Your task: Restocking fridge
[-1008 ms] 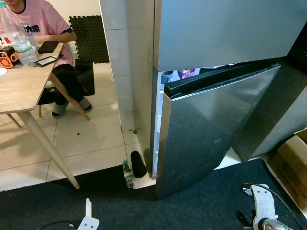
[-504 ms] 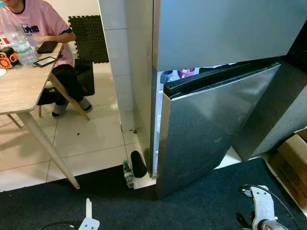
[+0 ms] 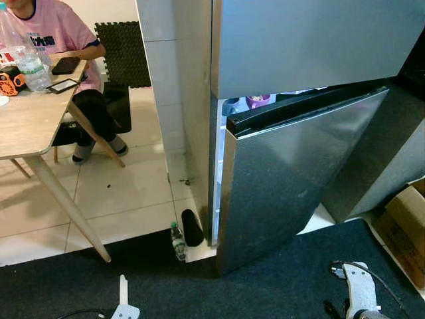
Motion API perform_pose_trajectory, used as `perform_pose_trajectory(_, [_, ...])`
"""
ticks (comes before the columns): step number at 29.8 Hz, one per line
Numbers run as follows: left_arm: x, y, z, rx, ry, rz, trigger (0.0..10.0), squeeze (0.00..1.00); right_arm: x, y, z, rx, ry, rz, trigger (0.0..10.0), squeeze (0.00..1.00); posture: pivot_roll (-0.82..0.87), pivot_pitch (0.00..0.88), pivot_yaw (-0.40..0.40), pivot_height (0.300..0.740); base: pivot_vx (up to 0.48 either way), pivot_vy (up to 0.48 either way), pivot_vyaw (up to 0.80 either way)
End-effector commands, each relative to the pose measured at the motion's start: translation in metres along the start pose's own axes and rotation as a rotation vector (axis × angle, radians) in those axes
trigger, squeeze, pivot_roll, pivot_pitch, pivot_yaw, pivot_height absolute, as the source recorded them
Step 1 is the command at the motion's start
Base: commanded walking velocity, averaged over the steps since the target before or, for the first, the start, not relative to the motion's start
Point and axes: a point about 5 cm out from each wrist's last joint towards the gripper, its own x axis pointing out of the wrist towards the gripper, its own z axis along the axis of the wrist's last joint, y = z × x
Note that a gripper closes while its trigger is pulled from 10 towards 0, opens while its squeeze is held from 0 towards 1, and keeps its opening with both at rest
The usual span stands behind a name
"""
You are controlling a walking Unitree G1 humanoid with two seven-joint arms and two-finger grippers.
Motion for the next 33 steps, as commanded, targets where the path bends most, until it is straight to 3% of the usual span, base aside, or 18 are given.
perform_pose_trajectory(1, [0.0003,-0.0074,-0.0033,0.005,0.016,-0.017,10.0,0.00,-0.0003,-0.0016,-0.0016,0.007,0.005,-0.009,10.0,0.00,-0.03,0.007,-0.040,0.740,0.000,0.000,0.00])
perform_pose_trajectory(33, [0.0007,-0.0049,0.0004,0.018,0.010,-0.015,10.0,0.00,0.0000,-0.0004,-0.0037,0.013,0.012,-0.005,10.0,0.00,-0.04,0.000,-0.033,0.740,0.000,0.000,0.00])
